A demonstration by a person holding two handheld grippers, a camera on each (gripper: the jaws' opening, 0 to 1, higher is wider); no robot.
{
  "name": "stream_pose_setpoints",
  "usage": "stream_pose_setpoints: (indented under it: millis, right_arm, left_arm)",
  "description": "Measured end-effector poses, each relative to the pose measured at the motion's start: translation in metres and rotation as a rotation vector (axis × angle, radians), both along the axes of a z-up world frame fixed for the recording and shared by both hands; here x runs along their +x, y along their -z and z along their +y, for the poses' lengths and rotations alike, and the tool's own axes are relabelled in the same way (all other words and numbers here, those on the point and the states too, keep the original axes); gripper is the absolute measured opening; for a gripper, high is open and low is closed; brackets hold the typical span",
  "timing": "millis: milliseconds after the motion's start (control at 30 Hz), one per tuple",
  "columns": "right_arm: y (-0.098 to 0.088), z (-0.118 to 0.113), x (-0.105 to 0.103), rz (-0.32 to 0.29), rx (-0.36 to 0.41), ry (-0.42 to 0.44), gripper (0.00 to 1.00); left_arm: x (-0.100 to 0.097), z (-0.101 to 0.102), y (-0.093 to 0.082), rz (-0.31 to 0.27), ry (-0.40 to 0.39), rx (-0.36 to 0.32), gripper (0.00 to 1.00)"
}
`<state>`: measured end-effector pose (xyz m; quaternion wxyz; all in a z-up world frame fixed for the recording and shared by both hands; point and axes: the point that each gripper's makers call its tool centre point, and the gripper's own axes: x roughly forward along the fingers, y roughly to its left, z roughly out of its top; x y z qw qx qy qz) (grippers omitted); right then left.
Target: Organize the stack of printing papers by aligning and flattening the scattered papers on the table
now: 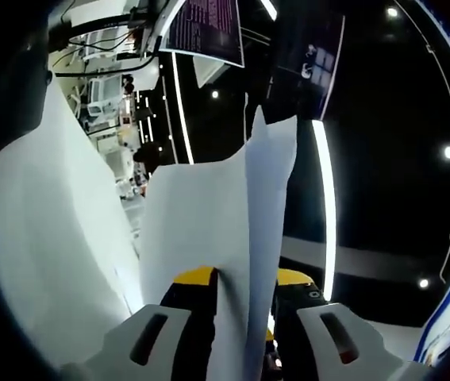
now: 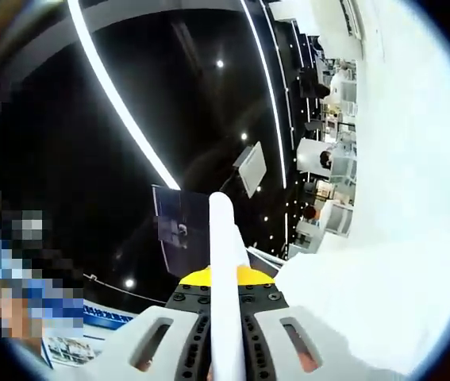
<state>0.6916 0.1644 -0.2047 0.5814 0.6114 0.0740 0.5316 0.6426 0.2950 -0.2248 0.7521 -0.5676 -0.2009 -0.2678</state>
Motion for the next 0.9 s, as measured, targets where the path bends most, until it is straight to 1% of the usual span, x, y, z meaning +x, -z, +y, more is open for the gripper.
stream_pose_setpoints:
  millis: [300,367,533,900]
  right_arm:
    - [0.001,0.008,-0.011,-0.001,-0.003,-0.016,0.0]
    - [0.002,0.008,-0.011,0.006,0.004,-0.012,0.0]
    - [0.005,0.009,-0.011,0.013,0.0,-0.009,0.0]
    - [0.006,0.009,-0.011,0.021,0.001,-0.007,0.0]
  left_arm:
    - [0.0,-0.001,0.0,0.007,0.001,0.006,0.29]
    - [0.001,-0.001,0.002,0.014,0.003,0.001,0.28]
    - [0.001,-0.001,0.003,0.015,-0.004,0.019,0.2]
    - [0.002,-0.001,0.003,0.01,-0.024,0.06,0.08]
